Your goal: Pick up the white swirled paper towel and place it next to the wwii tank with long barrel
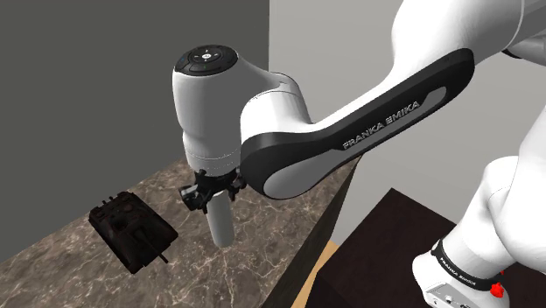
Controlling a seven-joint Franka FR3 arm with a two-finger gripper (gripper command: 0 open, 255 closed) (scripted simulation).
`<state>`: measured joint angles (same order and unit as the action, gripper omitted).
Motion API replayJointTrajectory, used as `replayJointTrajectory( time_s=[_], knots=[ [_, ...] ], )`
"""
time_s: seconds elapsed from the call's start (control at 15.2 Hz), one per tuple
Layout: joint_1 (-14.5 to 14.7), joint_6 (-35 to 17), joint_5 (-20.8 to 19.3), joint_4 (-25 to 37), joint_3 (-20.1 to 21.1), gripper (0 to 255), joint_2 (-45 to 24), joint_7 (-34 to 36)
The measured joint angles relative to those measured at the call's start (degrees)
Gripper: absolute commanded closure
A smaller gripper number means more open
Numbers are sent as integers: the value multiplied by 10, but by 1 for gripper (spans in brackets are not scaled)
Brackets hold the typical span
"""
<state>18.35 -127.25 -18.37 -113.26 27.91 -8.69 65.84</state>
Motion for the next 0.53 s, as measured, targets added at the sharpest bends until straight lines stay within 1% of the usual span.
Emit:
replayJointTrajectory(
  time_s=[0.33, 0.4, 0.53],
  knots=[
    [1, -1, -1, 0, 0, 255, -1, 1],
    [1, -2, -1, 0, 0, 0, -1, 2],
    [1, -2, -1, 0, 0, 0, -1, 2]
  ],
)
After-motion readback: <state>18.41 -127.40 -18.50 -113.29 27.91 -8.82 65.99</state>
